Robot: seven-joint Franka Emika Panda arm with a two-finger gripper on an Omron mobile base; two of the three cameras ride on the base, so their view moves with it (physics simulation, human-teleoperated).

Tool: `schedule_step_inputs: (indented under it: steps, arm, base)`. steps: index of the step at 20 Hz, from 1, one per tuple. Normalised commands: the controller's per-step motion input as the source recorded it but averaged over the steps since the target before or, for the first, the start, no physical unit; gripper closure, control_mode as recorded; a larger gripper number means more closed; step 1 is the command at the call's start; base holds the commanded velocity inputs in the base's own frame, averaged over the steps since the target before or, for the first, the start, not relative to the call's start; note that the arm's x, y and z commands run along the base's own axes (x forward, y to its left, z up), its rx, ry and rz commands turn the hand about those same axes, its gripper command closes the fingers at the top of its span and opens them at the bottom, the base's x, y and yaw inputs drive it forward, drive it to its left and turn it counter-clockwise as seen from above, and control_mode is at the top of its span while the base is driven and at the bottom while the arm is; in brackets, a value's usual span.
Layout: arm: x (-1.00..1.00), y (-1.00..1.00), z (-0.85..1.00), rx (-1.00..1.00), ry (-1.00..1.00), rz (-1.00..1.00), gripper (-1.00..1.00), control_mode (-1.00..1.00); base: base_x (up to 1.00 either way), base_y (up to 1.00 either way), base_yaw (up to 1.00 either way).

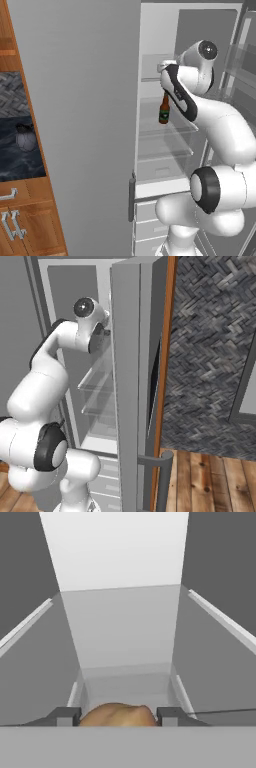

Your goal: Move the apricot and beer from the top shelf to the second highest shelf to make space. Then, place the pitcher from the counter on the cleared top shelf.

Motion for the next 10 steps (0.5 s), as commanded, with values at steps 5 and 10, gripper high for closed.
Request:
schedule_step_inputs:
  steps: [5, 10]
  arm:
    - [-0.92, 0.0, -0.04, 0.0, 0.26, 0.04, 1.0, -1.0]
    - [-0.83, 0.0, -0.66, 0.0, 0.12, 0.06, 1.0, -1.0]
  base:
    - [0.0, 0.0, 0.0]
    - [0.0, 0.0, 0.0]
